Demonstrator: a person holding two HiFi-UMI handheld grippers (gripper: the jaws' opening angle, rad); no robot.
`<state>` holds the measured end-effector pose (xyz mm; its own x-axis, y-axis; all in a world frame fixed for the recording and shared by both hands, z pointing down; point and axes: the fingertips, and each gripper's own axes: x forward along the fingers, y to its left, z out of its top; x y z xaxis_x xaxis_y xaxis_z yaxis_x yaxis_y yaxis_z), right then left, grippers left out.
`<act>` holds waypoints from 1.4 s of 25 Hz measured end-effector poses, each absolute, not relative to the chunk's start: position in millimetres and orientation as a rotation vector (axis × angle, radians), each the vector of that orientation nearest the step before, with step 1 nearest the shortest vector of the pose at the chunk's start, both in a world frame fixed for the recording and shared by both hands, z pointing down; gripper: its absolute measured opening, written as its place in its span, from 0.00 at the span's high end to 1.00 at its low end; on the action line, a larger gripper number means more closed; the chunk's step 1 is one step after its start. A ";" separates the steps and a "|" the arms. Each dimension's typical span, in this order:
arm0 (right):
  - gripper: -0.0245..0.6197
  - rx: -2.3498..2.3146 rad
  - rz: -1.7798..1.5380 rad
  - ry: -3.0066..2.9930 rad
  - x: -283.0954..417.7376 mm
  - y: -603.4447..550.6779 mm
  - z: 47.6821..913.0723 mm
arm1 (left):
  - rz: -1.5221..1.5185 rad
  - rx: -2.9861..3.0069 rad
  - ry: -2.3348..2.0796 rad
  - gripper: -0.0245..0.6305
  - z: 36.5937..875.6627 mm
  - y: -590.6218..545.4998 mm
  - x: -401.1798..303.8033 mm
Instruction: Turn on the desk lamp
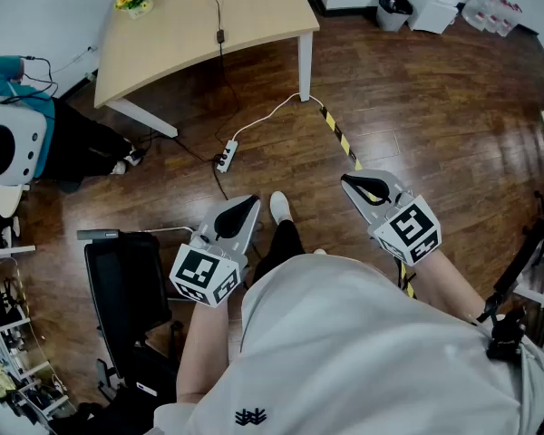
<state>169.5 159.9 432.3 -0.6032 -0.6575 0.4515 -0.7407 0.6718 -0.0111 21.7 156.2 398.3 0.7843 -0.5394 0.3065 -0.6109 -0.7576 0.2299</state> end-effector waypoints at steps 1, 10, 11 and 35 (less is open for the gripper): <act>0.96 1.097 0.281 -2.472 166.4 147.1 430.8 | 0.312 2.675 -0.866 0.93 398.5 142.7 19.9; 0.96 1.157 0.276 -2.442 132.0 25.1 419.7 | 0.320 2.734 -0.762 0.93 397.3 32.2 -7.2; 0.96 1.162 0.274 -2.444 125.0 12.6 417.1 | 0.323 2.735 -0.758 0.93 395.9 21.1 -13.0; 0.96 0.654 0.126 -2.426 -0.5 -286.6 487.7 | 0.249 2.534 -1.183 0.93 381.3 -183.3 -107.6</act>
<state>-0.5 -286.6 487.7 -0.6878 -0.4248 0.5887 -0.4834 0.8730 0.0651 -107.6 -183.3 381.3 0.6393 -0.7107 0.2938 -0.7688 -0.5992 0.2235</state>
